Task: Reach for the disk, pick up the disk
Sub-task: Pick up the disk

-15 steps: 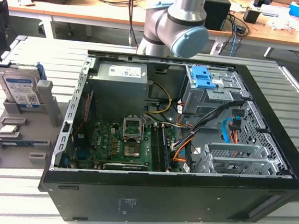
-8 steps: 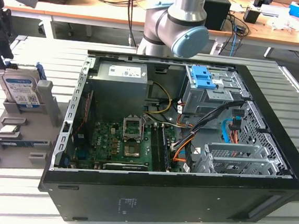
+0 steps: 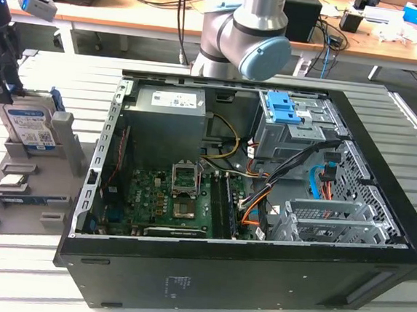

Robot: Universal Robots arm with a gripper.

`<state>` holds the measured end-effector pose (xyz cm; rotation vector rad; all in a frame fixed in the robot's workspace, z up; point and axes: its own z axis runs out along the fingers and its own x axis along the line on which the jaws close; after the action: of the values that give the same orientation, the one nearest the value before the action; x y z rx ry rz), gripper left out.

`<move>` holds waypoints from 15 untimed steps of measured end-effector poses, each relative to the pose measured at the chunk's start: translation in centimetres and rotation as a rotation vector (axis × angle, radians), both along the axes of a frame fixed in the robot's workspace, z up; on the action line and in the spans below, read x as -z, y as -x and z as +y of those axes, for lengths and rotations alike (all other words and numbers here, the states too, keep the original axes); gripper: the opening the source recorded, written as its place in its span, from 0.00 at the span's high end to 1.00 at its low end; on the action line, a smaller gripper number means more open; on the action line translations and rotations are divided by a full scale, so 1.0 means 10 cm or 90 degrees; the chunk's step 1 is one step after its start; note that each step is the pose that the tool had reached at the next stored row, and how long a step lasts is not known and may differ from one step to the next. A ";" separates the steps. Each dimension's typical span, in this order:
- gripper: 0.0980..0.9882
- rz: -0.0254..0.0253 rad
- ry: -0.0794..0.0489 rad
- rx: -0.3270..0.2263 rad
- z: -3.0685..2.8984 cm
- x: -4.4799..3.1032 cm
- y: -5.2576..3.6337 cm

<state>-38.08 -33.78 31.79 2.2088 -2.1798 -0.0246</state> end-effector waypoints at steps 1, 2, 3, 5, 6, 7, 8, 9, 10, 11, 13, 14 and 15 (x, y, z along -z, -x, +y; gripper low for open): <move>0.57 0.0000 0.000 0.000 0.000 0.014 0.000; 0.57 0.0000 0.000 0.000 0.000 0.028 0.000; 0.57 0.0000 0.000 -0.001 0.000 0.042 0.000; 0.57 0.0000 0.000 -0.001 0.000 0.068 0.000; 0.57 0.0000 0.000 -0.001 0.000 0.077 0.000; 0.57 0.0000 0.000 -0.001 0.000 0.083 -0.001; 0.57 0.0000 0.000 -0.001 0.000 0.093 -0.001; 0.57 0.0000 0.000 -0.001 0.000 0.100 -0.001; 0.57 0.0000 0.000 -0.001 0.000 0.112 -0.001; 0.57 0.0000 0.000 -0.002 0.000 0.121 -0.002; 0.57 0.0000 0.000 -0.002 0.000 0.137 -0.002; 0.57 0.0000 0.000 -0.002 0.000 0.160 -0.002; 0.57 -0.0001 0.000 -0.002 0.000 0.190 -0.002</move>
<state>-38.06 -33.78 29.88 2.2127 -2.1760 -0.0245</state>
